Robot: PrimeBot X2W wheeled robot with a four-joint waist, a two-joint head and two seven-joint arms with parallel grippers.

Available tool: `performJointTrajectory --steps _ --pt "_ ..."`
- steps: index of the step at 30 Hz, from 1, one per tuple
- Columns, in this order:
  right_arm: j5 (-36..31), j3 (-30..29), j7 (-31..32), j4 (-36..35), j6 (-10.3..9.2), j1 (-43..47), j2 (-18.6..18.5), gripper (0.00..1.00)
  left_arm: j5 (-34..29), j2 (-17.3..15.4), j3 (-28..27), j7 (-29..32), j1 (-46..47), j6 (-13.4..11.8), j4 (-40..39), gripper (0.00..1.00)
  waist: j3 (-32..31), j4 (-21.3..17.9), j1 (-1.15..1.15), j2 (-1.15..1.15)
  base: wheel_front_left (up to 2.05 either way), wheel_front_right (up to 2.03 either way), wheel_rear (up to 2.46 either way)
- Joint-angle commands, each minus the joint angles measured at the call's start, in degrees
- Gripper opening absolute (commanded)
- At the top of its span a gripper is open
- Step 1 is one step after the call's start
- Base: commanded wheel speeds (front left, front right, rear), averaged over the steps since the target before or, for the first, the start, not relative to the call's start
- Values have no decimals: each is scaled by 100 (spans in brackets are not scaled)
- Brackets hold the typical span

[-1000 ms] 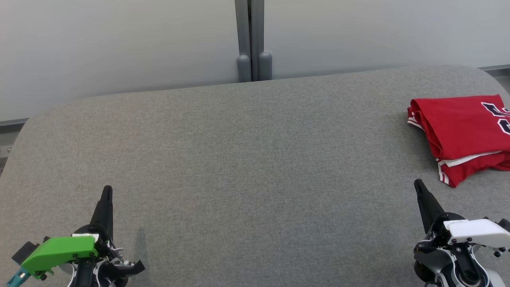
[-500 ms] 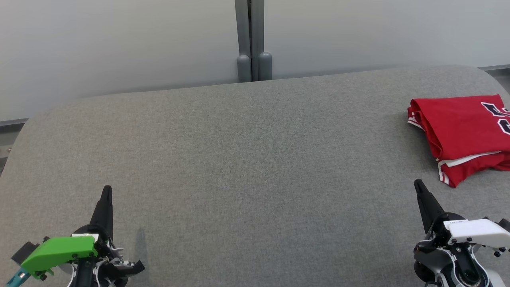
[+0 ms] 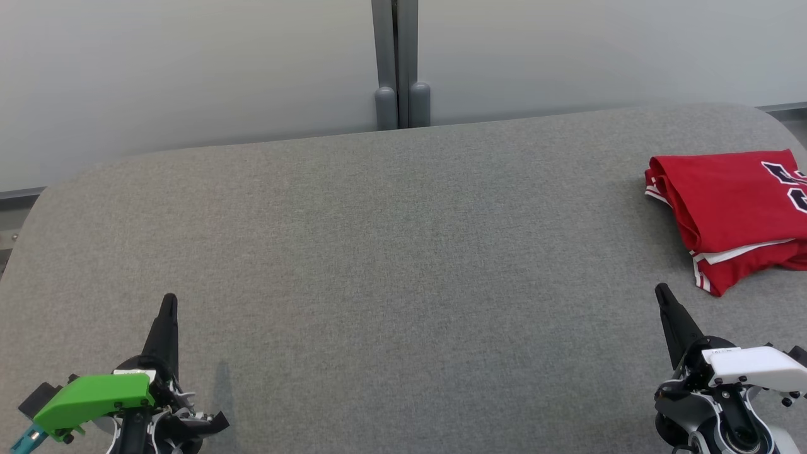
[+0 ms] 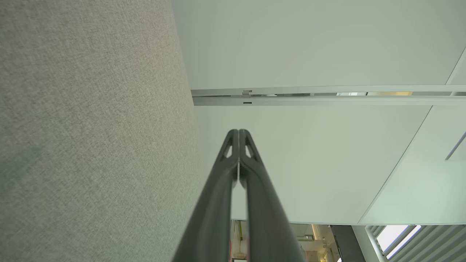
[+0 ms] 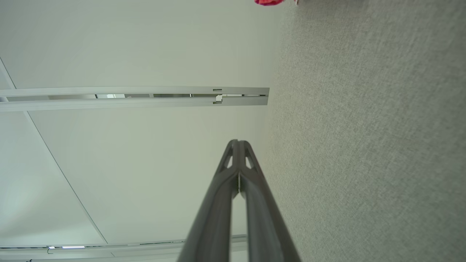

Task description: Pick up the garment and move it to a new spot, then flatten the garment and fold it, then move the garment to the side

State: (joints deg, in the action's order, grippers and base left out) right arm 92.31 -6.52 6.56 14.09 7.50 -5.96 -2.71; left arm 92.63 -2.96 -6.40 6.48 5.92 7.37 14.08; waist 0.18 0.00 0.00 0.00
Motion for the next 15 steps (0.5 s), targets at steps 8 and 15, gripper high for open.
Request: performJointTrajectory --steps 8,15 --pt "20 -12 14 -22 -2 -44 -32 0 -26 -6 -21 16 66 31 -7 0 0 0 0 0 0 0 0" --pt "20 -12 14 -22 -2 -44 -32 0 -25 -5 -22 17 66 31 -7 0 0 0 0 0 0 0 0"
